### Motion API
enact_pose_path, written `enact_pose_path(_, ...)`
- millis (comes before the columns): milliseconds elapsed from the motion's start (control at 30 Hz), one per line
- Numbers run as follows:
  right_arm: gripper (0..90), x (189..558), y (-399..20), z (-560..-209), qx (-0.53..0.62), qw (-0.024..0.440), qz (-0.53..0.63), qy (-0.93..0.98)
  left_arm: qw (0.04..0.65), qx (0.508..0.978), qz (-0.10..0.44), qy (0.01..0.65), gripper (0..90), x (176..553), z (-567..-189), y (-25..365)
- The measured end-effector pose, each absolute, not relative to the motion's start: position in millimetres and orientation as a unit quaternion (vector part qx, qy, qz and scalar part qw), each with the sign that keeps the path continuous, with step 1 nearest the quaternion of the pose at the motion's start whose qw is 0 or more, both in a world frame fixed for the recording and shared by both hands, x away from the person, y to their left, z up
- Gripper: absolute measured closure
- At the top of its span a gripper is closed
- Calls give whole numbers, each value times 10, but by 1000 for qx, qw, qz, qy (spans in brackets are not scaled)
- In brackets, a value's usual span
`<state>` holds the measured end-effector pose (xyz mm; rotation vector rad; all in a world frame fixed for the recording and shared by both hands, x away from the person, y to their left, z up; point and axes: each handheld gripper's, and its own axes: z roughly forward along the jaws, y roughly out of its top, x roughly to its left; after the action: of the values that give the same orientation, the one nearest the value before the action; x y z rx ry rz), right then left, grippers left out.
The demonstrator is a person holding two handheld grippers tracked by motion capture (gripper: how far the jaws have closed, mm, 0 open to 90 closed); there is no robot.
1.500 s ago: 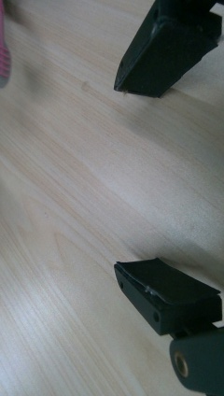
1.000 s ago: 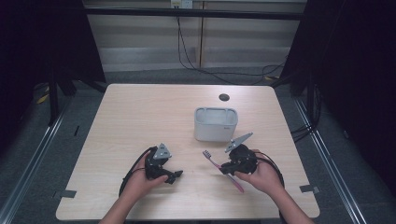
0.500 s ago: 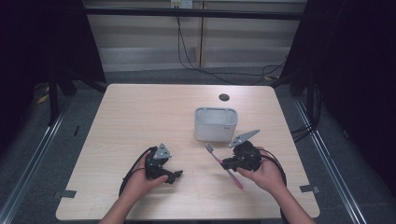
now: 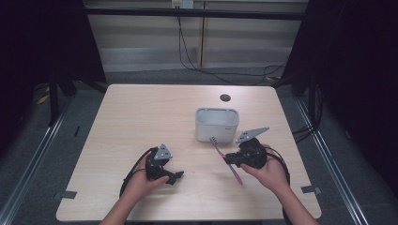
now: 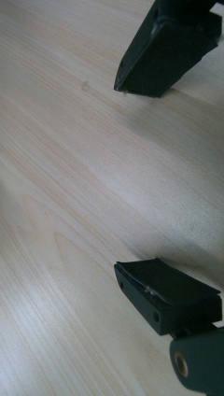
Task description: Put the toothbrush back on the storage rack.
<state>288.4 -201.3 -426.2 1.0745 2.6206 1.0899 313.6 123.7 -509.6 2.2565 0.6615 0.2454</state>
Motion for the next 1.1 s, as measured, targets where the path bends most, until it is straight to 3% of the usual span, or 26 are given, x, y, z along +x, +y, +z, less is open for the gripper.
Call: enact_pose_path(1100, 816, 2934, -2188, -4016, 378, 105, 442, 806, 379, 883, 96, 259, 110, 3136, -5096, 1237)
